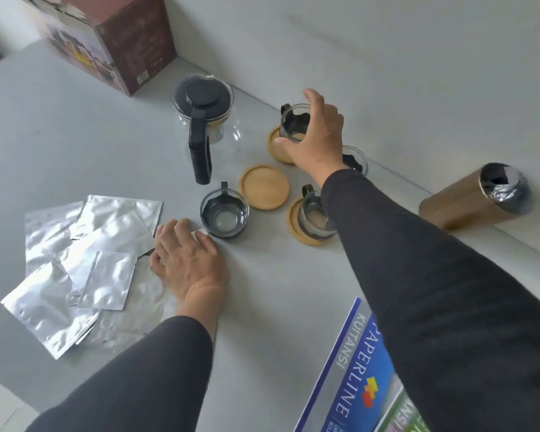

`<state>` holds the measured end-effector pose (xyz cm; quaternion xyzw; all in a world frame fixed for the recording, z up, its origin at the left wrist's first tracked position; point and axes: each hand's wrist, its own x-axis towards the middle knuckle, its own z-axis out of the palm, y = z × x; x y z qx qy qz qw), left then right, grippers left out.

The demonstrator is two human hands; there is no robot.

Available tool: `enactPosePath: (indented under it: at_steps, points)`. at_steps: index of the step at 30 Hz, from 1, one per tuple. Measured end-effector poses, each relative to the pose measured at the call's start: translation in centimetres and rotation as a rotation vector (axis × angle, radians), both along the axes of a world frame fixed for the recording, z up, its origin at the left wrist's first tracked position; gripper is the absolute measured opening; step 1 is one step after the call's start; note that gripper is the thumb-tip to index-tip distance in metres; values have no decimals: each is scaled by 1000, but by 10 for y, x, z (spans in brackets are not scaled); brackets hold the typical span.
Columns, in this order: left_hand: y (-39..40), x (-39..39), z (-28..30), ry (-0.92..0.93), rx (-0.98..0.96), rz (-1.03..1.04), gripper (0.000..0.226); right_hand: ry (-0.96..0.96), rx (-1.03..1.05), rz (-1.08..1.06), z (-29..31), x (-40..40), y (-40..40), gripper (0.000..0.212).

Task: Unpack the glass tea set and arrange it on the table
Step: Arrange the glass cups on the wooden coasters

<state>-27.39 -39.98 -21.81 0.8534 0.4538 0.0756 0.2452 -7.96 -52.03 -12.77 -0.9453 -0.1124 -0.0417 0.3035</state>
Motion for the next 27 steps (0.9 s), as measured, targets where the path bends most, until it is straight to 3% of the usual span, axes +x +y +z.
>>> enactPosePath:
  at_steps: [14, 18, 23, 27]
  points:
    - [0, 4, -2, -5, 30, 37, 25, 211, -47, 69, -26, 30, 4, 92]
    - [0, 4, -1, -1, 28, 33, 27, 61, -98, 51, -14, 21, 9, 89]
    - [0, 3, 0, -8, 25, 28, 27, -229, 217, 162, 1, -48, 41, 79]
    - [0, 2, 3, 38, 6, 0, 28, -147, 312, 201, -24, -126, 61, 89]
